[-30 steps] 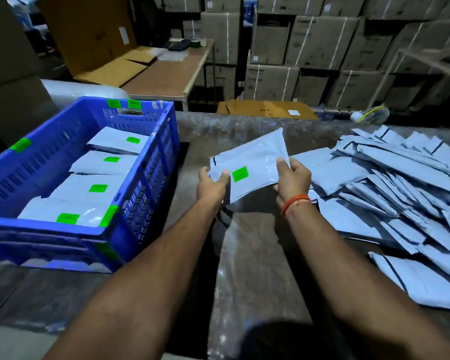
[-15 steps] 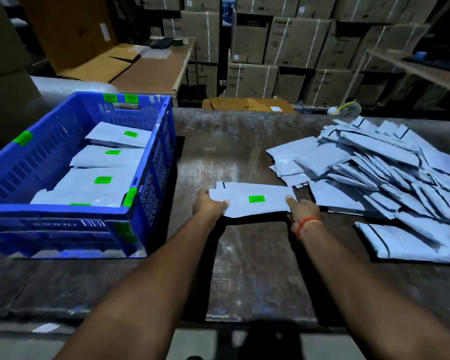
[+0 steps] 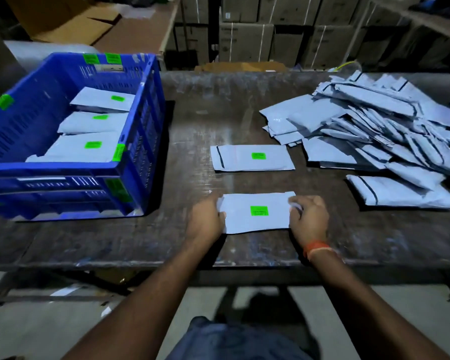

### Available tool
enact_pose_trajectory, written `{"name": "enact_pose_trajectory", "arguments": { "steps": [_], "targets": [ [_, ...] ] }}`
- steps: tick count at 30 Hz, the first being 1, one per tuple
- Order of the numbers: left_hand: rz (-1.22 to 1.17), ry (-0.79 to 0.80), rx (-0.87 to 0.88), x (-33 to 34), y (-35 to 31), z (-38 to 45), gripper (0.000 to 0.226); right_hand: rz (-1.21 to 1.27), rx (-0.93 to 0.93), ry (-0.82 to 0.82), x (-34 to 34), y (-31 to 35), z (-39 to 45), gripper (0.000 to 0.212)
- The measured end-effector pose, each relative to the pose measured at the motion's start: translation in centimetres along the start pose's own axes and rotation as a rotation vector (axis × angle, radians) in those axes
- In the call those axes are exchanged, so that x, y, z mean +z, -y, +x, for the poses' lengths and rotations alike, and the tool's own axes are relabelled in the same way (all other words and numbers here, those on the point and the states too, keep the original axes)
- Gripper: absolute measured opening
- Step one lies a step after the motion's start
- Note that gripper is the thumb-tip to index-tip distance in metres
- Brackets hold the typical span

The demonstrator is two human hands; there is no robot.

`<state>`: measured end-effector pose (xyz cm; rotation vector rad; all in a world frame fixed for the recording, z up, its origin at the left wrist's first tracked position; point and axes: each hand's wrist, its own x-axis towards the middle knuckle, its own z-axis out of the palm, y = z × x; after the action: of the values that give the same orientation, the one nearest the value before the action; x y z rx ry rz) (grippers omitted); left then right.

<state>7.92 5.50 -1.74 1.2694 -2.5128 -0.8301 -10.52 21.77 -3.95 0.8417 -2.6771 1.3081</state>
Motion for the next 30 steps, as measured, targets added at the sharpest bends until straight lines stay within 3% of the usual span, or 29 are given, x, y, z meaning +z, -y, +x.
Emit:
{"name": "enact_pose_trajectory", "arguments": {
  "steps": [2,5,7,10,13,22,27,30],
  "targets": [
    [0.213,-0.084,0.069,1.1,-0.3,-2.2,0.048,-0.032,-0.038,0.008,-0.6,-0.6,-1.5,0.025],
    [0.360,-0.233,0.287,2.6,-2.0,-4.1,0.052,-0.389,-0.263,0.046,-1.3,-0.7,-2.9,0.038],
    [0.373,-0.160,0.400,4.1,-2.7,-4.5,0.057,-0.454,-0.408,0.157,-1.7,-0.4,-3.2,0.052],
    [0.398,-0.037,0.346,5.8,-3.0,-4.3,0.063,-0.497,-0.528,0.369,-1.5,-0.5,-3.2,0.061],
    [0.446,-0.028,0.329,6.3,-2.9,-4.6,0.064,-0.538,-0.602,0.527,-1.1,-0.8,-3.1,0.064],
    [0.443,0.065,0.348,6.6,-2.3,-5.5,0.069,-0.548,-0.567,0.648,-1.0,-1.3,-3.2,0.074],
    [0.449,0.073,0.412,5.8,-1.2,-4.9,0.065,-0.555,-0.522,0.575,-1.5,-2.1,-3.6,0.072],
    [0.470,0.071,0.348,5.3,-0.7,-4.7,0.069,-0.567,-0.428,0.535,-1.7,-2.4,-3.8,0.075]
  ]
}}
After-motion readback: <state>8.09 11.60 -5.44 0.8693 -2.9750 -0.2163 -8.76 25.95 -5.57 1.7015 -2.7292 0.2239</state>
